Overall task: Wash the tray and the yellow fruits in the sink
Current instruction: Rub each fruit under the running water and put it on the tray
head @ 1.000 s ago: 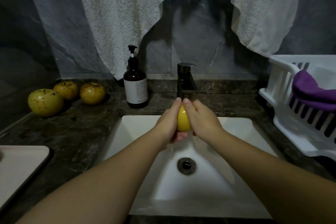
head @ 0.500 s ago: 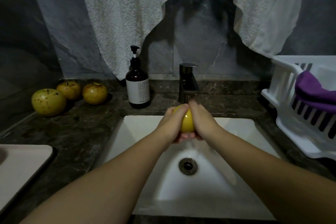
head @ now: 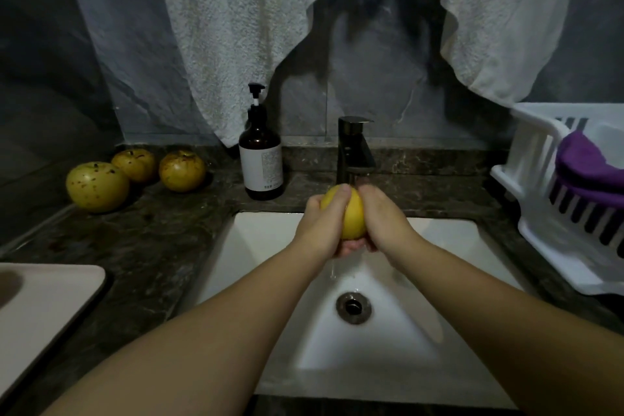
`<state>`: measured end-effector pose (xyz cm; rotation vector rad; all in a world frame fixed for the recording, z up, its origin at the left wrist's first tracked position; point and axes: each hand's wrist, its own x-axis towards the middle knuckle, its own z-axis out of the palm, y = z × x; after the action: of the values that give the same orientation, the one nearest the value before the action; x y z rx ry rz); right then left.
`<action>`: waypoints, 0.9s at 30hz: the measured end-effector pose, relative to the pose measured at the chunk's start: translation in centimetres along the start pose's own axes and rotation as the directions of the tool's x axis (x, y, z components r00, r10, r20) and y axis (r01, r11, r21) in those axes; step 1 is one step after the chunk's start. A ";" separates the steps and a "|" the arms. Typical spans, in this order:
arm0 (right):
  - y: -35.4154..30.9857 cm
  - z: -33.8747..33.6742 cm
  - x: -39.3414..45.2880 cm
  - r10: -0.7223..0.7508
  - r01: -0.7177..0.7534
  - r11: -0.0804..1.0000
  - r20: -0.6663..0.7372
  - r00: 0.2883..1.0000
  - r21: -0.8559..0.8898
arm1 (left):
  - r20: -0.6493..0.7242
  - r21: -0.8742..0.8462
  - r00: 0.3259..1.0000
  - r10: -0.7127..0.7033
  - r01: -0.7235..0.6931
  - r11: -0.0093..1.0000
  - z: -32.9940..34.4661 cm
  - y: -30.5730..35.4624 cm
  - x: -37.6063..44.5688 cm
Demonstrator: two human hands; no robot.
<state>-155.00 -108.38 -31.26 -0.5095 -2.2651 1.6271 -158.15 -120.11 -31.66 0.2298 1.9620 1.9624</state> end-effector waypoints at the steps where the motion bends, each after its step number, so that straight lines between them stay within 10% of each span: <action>1: -0.3 0.1 0.2 0.081 -0.081 0.994 0.000 0.997 0.077 | -0.019 0.034 0.999 0.037 -0.036 0.999 0.0 -0.1 -0.1; 7: 0.7 -0.4 -0.4 -0.241 0.238 0.949 0.012 0.971 -0.206 | 0.050 0.051 0.997 -0.052 0.049 0.997 -0.9 0.8 -0.5; 16: 0.8 -0.8 -0.6 -0.281 0.291 0.931 0.077 0.957 -0.219 | 0.133 -0.327 0.967 -0.217 0.249 0.912 -0.8 1.1 -0.7; 27: 0.7 -4.0 -1.0 -0.362 0.441 0.847 0.285 0.888 -0.298 | 0.344 -0.356 0.891 -0.296 0.415 0.837 -1.4 1.4 -1.2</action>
<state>-152.28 -105.27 -30.74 0.0897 -2.6198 1.1132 -157.74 -121.81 -30.13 0.0130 1.2551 1.9178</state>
